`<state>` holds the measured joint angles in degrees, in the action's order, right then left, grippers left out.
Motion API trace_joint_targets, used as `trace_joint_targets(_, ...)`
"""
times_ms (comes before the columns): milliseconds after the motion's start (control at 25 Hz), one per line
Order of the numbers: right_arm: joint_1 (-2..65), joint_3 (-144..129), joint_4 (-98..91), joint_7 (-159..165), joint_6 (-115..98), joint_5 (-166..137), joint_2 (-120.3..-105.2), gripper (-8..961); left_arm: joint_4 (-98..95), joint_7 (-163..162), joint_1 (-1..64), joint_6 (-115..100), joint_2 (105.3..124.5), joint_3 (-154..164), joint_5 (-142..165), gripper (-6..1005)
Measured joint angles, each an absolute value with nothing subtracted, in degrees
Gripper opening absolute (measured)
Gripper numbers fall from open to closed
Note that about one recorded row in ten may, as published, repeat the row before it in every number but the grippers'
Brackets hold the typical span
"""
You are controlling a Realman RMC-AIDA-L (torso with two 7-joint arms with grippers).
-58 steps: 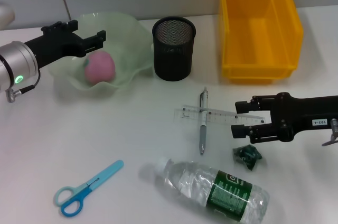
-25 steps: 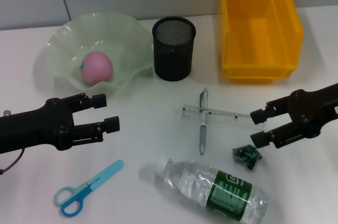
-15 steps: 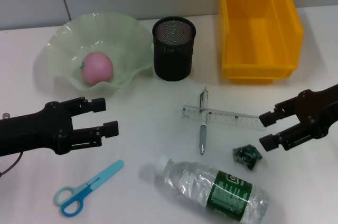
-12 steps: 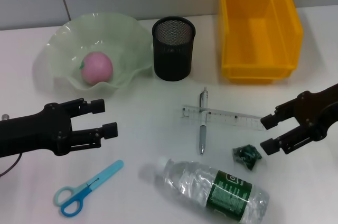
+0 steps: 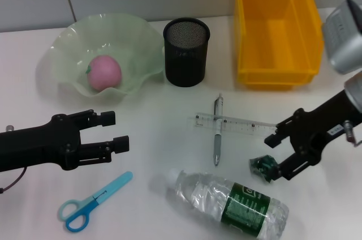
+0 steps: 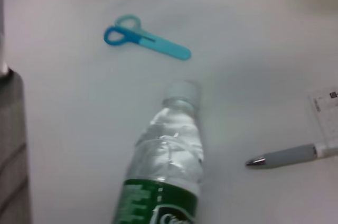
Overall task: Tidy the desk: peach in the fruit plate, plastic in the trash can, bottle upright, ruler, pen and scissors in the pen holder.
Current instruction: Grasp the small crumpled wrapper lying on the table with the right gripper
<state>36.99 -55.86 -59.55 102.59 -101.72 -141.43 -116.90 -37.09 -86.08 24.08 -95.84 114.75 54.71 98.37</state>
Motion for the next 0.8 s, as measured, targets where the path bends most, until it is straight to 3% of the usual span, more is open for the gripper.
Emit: trace_joint_targets(800, 36.97, -63.38, -54.91, 97.08, -90.73, -142.20, -118.12, 737, -36.46, -86.22, 23.52, -95.53, 115.47, 54.42, 98.20, 811)
